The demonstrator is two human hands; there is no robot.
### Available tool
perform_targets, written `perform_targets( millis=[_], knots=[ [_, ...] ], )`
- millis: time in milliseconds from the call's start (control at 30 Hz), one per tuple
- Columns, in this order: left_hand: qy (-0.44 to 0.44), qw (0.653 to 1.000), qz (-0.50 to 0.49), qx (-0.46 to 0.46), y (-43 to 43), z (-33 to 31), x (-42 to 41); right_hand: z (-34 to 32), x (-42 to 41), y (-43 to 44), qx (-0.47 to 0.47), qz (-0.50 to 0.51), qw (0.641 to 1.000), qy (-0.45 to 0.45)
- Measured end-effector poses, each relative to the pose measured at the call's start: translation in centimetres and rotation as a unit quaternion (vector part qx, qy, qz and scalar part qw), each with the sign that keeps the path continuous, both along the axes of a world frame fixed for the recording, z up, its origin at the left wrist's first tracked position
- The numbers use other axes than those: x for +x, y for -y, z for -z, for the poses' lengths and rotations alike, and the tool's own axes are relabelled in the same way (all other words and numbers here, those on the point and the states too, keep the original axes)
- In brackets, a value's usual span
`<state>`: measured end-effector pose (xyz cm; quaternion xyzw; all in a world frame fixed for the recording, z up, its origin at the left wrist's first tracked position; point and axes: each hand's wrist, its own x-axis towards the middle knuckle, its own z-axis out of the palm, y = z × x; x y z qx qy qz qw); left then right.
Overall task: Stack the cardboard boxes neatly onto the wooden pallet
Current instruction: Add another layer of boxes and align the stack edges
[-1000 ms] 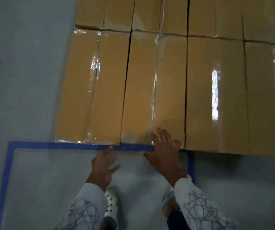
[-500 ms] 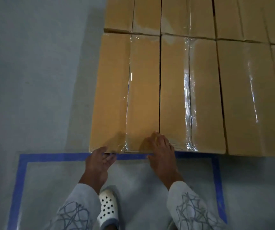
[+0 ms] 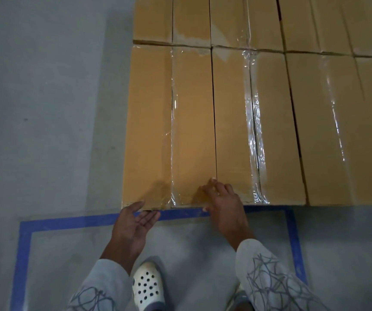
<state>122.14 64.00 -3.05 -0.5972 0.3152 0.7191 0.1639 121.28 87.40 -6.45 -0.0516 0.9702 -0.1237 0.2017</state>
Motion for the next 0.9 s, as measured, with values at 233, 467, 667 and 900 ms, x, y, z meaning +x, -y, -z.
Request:
perform_targets(
  millis=[233, 467, 667, 900],
  knots=[
    [0.002, 1.0, -0.005, 0.003, 0.05, -0.16, -0.18, -0.23, -0.14, 0.08, 0.022, -0.011, 1.0, 0.016],
    [0.007, 1.0, -0.008, 0.003, 0.19, -0.14, -0.29, -0.77, -0.34, 0.21, 0.034, -0.019, 0.999, 0.023],
    [0.003, 1.0, -0.011, 0.013, 0.43, 0.22, -0.08, -0.9, -0.43, 0.46, 0.051, -0.032, 0.998, 0.025],
    [-0.001, 0.999, -0.016, 0.028, 0.4, 0.01, -0.01, -0.76, -0.36, 0.54, 0.06, -0.028, 0.997, 0.033]
  ],
)
